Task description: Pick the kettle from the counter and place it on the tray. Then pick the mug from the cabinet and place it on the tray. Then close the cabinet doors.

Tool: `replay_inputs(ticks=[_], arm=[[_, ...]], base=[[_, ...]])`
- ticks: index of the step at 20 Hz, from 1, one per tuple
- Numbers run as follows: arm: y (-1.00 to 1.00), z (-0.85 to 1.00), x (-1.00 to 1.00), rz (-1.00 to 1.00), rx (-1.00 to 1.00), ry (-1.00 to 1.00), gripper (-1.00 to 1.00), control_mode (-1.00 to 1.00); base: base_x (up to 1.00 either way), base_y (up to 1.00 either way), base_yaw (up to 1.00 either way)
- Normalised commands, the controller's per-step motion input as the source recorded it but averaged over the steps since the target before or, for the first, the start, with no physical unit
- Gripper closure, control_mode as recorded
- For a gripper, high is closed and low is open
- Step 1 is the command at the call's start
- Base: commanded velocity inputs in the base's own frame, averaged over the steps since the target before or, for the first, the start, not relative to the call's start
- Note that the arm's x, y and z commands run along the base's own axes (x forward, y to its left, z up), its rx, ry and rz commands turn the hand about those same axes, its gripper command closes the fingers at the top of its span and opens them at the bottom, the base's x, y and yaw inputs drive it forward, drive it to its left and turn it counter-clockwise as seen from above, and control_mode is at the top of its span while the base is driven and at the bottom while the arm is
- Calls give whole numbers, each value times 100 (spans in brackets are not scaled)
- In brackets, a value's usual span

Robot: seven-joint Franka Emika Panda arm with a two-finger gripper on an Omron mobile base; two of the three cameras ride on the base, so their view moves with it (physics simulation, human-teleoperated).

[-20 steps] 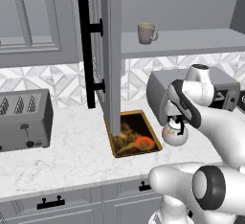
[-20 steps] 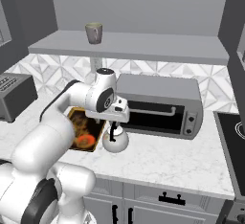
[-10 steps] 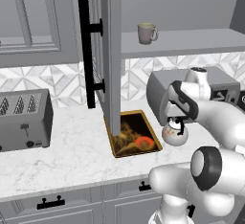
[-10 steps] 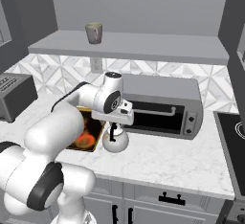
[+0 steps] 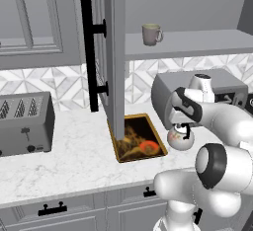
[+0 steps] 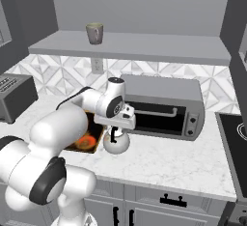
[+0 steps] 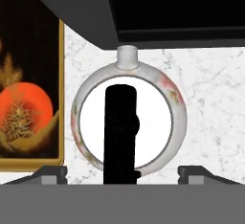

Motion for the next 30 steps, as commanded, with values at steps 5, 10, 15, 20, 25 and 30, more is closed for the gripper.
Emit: replay_inputs(ticks=[5, 10, 15, 20, 25, 30], arm=[[0, -9, 0, 0, -3, 0, 100, -100], [0, 0, -1, 0, 0, 0, 100, -100], [20, 56, -33, -1, 0, -1, 100, -100], [21, 34, -9, -1, 0, -3, 100, -100], [12, 0, 0, 0, 0, 0, 100, -100], [88, 5, 0, -1, 0, 0, 100, -100]], base=[[0, 0, 0], [0, 0, 0], [0, 0, 0], [0, 0, 0], [0, 0, 0], [0, 0, 0]])
